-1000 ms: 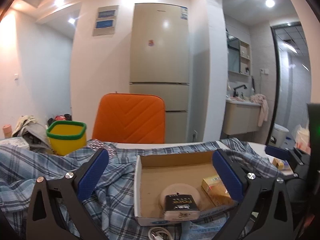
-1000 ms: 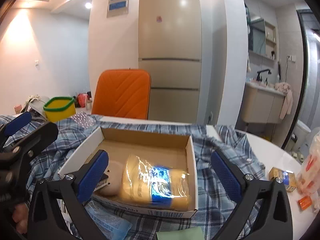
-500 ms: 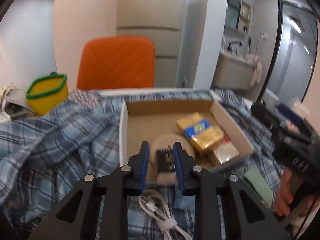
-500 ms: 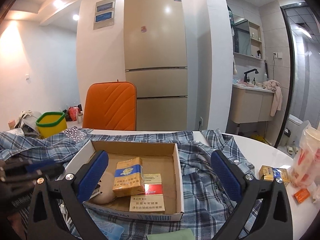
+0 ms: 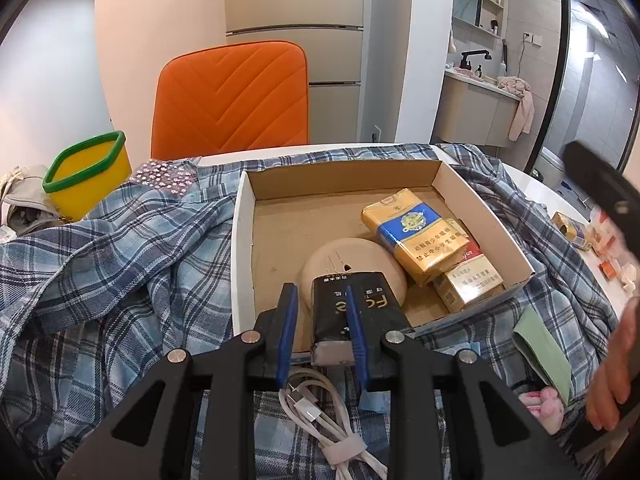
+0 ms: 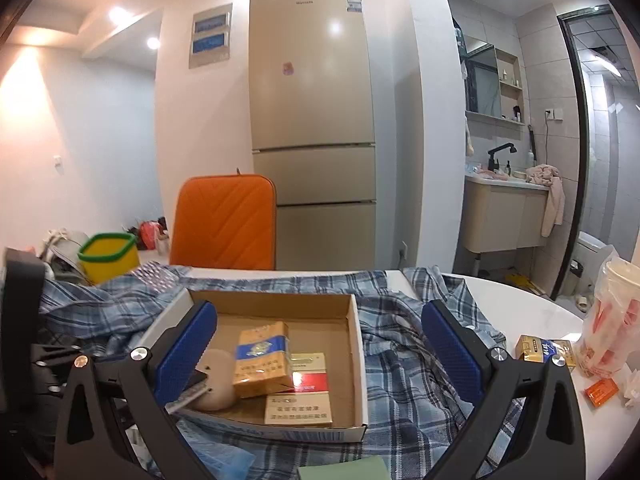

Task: Organize soft objects
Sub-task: 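Push the tissue pack beside the air freshener with the left tool, then lower the left tool onto the blue wet-wipes pack and grasp it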

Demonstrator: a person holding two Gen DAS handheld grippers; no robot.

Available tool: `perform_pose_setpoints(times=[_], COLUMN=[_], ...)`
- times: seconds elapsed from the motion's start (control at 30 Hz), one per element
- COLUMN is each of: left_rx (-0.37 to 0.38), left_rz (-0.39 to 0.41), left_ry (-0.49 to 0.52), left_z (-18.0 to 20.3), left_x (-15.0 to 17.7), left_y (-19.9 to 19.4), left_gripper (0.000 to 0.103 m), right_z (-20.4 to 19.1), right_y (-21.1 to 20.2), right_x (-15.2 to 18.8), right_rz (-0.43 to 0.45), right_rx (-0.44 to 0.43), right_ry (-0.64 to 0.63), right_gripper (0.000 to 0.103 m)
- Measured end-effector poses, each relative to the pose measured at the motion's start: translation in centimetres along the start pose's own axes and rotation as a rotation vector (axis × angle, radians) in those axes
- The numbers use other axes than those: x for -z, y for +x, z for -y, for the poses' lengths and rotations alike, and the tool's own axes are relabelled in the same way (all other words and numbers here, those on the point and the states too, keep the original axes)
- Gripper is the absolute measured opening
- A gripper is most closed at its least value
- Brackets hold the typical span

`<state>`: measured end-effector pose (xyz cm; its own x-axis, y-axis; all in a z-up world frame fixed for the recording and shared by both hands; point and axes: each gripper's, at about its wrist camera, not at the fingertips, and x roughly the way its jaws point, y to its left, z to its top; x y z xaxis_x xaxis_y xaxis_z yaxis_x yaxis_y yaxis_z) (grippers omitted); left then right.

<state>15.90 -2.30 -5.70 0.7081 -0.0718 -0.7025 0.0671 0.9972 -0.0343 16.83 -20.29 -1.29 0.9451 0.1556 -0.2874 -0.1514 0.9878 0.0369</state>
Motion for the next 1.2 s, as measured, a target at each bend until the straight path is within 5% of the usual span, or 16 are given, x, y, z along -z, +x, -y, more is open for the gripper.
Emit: perform_pose_setpoints(times=[0.07, 0.1, 0.13, 0.17, 0.43, 0.5, 0.6, 0.73, 1.07, 1.2], left_rx=[0.001, -0.006, -0.026, -0.045, -0.021, -0.003, -0.008, 0.017, -0.077, -0.019], left_rz=[-0.007, -0.009, -0.011, -0.01, 0.033, 0.028, -0.017, -0.1, -0.087, -0.038], left_ry=[-0.008, -0.015, -0.026, -0.044, -0.052, -0.036, -0.003, 0.034, 0.058, 0.03], left_z=[-0.2, -0.4, -0.7, -1.1, -1.8, -1.4, -0.9, -0.1, 0.7, 0.2], left_x=[-0.3, -0.5, -0.6, -0.7, -0.9, -0.9, -0.3, 0.7, -0.2, 0.0], left_y=[0.3, 0.4, 0.6, 0.8, -1.3, -2.4, -3.2, -2.3, 0.1, -0.9], left_gripper=[0.027, 0.039, 0.066, 0.073, 0.075, 0.067, 0.035, 0.023, 0.023, 0.023], right_z=[0.0, -0.1, -0.1, -0.1, -0.3, -0.2, -0.2, -0.2, 2.6, 4.0], right_y=[-0.7, -1.1, -1.3, -1.5, -2.2, -2.7, -3.6, -4.7, -6.1, -6.9], right_x=[-0.3, -0.4, -0.5, -0.6, -1.1, -1.4, -1.8, -2.1, -1.2, -0.8], right_rz=[0.022, 0.034, 0.039, 0.043, 0.058, 0.069, 0.088, 0.117, 0.067, 0.05], right_rx=[0.0, -0.004, -0.006, -0.008, -0.009, -0.01, -0.011, 0.01, 0.046, 0.054], right_ry=[-0.003, -0.007, -0.008, -0.007, -0.023, -0.014, -0.015, -0.031, 0.034, 0.07], right_gripper=[0.103, 0.103, 0.103, 0.103, 0.103, 0.103, 0.103, 0.103, 0.103, 0.103])
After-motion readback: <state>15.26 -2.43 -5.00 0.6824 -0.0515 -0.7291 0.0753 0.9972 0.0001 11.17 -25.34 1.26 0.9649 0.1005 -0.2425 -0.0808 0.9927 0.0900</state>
